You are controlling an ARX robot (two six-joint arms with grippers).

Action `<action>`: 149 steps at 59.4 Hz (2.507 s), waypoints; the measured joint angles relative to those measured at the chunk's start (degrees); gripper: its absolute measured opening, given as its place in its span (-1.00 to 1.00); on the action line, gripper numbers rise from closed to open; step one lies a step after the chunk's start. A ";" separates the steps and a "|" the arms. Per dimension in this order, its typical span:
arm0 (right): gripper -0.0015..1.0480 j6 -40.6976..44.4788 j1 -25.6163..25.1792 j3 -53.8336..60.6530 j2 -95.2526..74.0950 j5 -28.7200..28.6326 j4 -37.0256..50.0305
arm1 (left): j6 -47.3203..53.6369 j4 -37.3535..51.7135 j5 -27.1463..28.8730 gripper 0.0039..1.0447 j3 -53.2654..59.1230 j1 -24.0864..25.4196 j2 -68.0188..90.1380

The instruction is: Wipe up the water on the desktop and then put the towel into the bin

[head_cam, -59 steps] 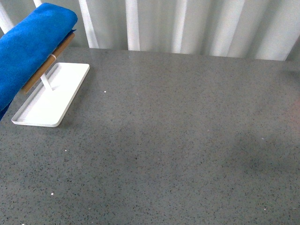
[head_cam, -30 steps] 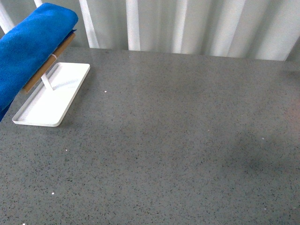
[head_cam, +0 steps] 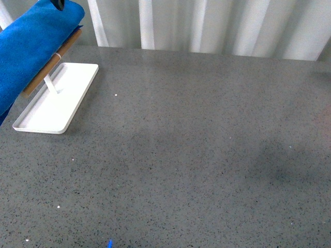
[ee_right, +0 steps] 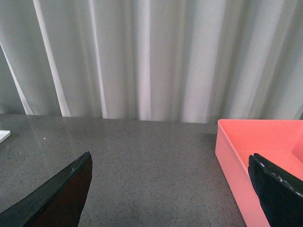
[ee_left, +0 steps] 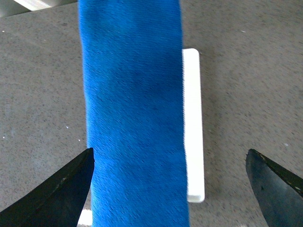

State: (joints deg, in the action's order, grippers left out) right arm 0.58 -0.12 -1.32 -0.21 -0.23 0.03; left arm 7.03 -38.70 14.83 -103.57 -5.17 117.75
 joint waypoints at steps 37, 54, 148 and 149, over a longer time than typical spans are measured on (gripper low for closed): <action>0.86 0.00 0.00 0.00 0.00 0.00 0.00 | -5.31 -1.60 -1.29 0.87 -13.99 4.50 14.71; 0.86 0.00 0.00 0.00 0.00 0.00 0.00 | -4.44 -0.48 -1.25 0.86 -13.94 4.61 15.45; 0.86 0.00 0.00 0.00 0.00 0.00 0.00 | 0.26 -2.08 -6.08 -0.91 -17.05 3.23 1.05; 0.86 0.00 0.00 0.00 0.00 -0.02 0.00 | 0.26 -1.79 -6.58 -0.91 -17.05 2.60 0.63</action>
State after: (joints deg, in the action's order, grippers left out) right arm 0.58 -0.12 -1.32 -0.21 -0.25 0.03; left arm 7.29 -40.49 8.25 -120.62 -2.57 118.39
